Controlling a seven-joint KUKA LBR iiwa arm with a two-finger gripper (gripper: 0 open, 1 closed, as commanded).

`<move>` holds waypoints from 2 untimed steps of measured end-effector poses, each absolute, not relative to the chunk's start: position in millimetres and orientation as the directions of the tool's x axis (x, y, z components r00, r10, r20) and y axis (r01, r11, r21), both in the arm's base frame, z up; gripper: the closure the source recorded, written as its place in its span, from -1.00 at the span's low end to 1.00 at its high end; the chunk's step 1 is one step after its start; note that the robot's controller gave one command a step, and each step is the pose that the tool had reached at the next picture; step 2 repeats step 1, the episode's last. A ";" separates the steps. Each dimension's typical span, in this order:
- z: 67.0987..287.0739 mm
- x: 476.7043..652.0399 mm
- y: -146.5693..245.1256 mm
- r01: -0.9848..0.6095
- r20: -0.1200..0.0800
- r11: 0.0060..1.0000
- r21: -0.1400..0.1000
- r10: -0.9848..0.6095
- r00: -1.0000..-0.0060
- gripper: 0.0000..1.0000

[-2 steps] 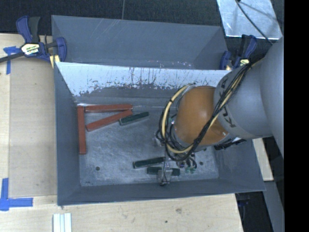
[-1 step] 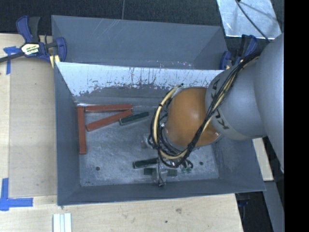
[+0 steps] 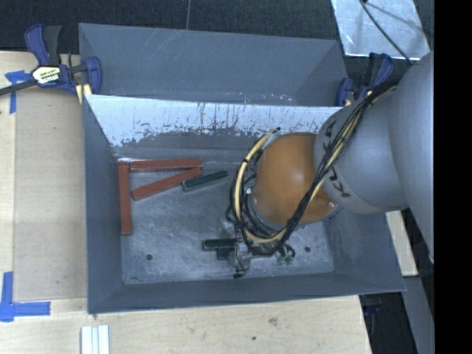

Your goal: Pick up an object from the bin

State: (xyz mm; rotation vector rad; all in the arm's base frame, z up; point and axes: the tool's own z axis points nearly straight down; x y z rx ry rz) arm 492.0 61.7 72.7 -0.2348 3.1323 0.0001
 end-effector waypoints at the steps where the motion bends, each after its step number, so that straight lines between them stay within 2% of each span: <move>1: 204.5 526.3 25.0 -0.201 -0.012 0.980 -0.003 -0.201 -0.979 1.00; 2: 204.5 526.3 25.0 -0.201 -0.012 0.980 -0.003 -0.201 -0.979 1.00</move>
Offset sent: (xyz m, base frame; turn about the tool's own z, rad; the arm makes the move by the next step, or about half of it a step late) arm 0.0309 -0.0347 0.1268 -0.0568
